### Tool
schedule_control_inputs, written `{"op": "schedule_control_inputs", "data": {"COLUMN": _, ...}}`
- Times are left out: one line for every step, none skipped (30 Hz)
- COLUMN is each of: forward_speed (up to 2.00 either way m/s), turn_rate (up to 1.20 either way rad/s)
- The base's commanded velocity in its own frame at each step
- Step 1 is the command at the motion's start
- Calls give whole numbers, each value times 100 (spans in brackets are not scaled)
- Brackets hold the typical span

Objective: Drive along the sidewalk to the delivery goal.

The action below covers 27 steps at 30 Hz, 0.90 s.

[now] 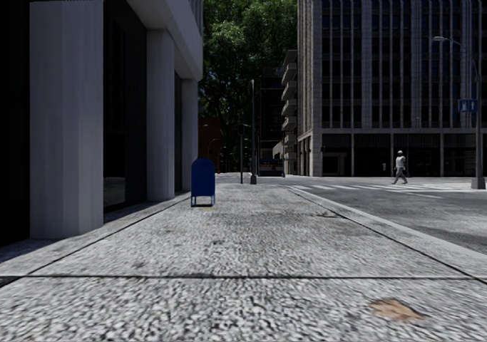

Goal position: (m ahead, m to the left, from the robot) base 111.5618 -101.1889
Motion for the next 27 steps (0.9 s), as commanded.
{"op": "schedule_control_inputs", "data": {"forward_speed": 200, "turn_rate": 0}}
{"op": "schedule_control_inputs", "data": {"forward_speed": 200, "turn_rate": 0}}
{"op": "schedule_control_inputs", "data": {"forward_speed": 200, "turn_rate": 0}}
{"op": "schedule_control_inputs", "data": {"forward_speed": 200, "turn_rate": 0}}
{"op": "schedule_control_inputs", "data": {"forward_speed": 200, "turn_rate": 0}}
{"op": "schedule_control_inputs", "data": {"forward_speed": 200, "turn_rate": 0}}
{"op": "schedule_control_inputs", "data": {"forward_speed": 200, "turn_rate": 0}}
{"op": "schedule_control_inputs", "data": {"forward_speed": 200, "turn_rate": 0}}
{"op": "schedule_control_inputs", "data": {"forward_speed": 200, "turn_rate": 0}}
{"op": "schedule_control_inputs", "data": {"forward_speed": 200, "turn_rate": 0}}
{"op": "schedule_control_inputs", "data": {"forward_speed": 200, "turn_rate": 0}}
{"op": "schedule_control_inputs", "data": {"forward_speed": 200, "turn_rate": 0}}
{"op": "schedule_control_inputs", "data": {"forward_speed": 200, "turn_rate": 0}}
{"op": "schedule_control_inputs", "data": {"forward_speed": 200, "turn_rate": 0}}
{"op": "schedule_control_inputs", "data": {"forward_speed": 200, "turn_rate": 0}}
{"op": "schedule_control_inputs", "data": {"forward_speed": 200, "turn_rate": 0}}
{"op": "schedule_control_inputs", "data": {"forward_speed": 200, "turn_rate": 0}}
{"op": "schedule_control_inputs", "data": {"forward_speed": 200, "turn_rate": 0}}
{"op": "schedule_control_inputs", "data": {"forward_speed": 200, "turn_rate": 0}}
{"op": "schedule_control_inputs", "data": {"forward_speed": 200, "turn_rate": 0}}
{"op": "schedule_control_inputs", "data": {"forward_speed": 200, "turn_rate": 0}}
{"op": "schedule_control_inputs", "data": {"forward_speed": 200, "turn_rate": 0}}
{"op": "schedule_control_inputs", "data": {"forward_speed": 200, "turn_rate": 0}}
{"op": "schedule_control_inputs", "data": {"forward_speed": 200, "turn_rate": 0}}
{"op": "schedule_control_inputs", "data": {"forward_speed": 200, "turn_rate": 0}}
{"op": "schedule_control_inputs", "data": {"forward_speed": 200, "turn_rate": 0}}
{"op": "schedule_control_inputs", "data": {"forward_speed": 200, "turn_rate": 0}}
